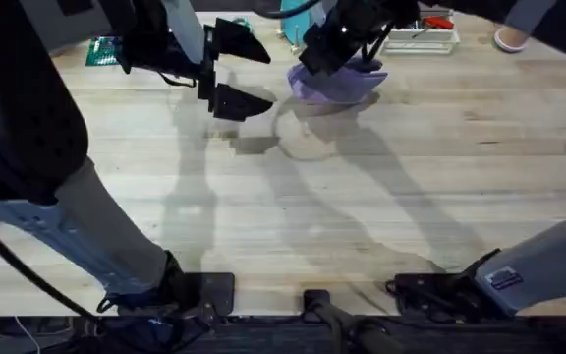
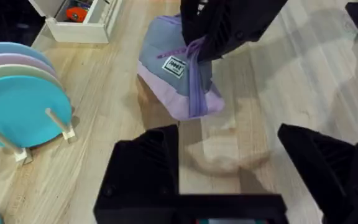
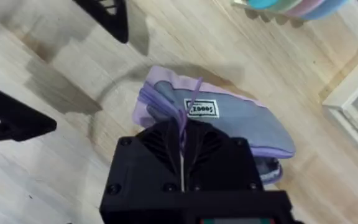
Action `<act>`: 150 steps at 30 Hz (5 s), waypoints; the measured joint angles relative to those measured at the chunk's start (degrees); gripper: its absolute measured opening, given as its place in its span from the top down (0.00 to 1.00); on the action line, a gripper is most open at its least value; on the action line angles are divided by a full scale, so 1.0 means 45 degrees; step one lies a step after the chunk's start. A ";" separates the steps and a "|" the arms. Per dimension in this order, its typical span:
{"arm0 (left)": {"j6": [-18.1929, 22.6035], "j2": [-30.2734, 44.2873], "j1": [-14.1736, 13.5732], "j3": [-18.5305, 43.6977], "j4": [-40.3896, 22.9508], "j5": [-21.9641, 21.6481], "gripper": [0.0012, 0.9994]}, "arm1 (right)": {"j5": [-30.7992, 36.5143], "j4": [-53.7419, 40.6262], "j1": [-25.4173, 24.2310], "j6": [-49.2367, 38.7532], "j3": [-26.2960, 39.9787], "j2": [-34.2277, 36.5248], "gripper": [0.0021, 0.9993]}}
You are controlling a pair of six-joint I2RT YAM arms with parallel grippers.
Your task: Unzip the bag, pick up the pens from the table one at a time and place them inside, then zip the bag closed.
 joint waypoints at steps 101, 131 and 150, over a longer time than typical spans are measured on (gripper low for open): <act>-0.8505 0.0000 -0.3218 0.0002 0.6025 -0.2543 0.96 | -0.2258 -0.0140 -0.1302 0.3496 0.0010 0.0000 0.97; -0.8553 0.0000 -0.3586 0.0180 0.6363 -0.2204 0.96 | -0.5428 -0.0358 -0.3701 0.3897 0.0010 -0.0044 0.97; -0.8539 0.0063 -0.3221 -0.0097 0.5765 -0.2851 0.96 | -0.1162 0.0011 -0.5944 0.3892 0.0214 -0.0547 0.97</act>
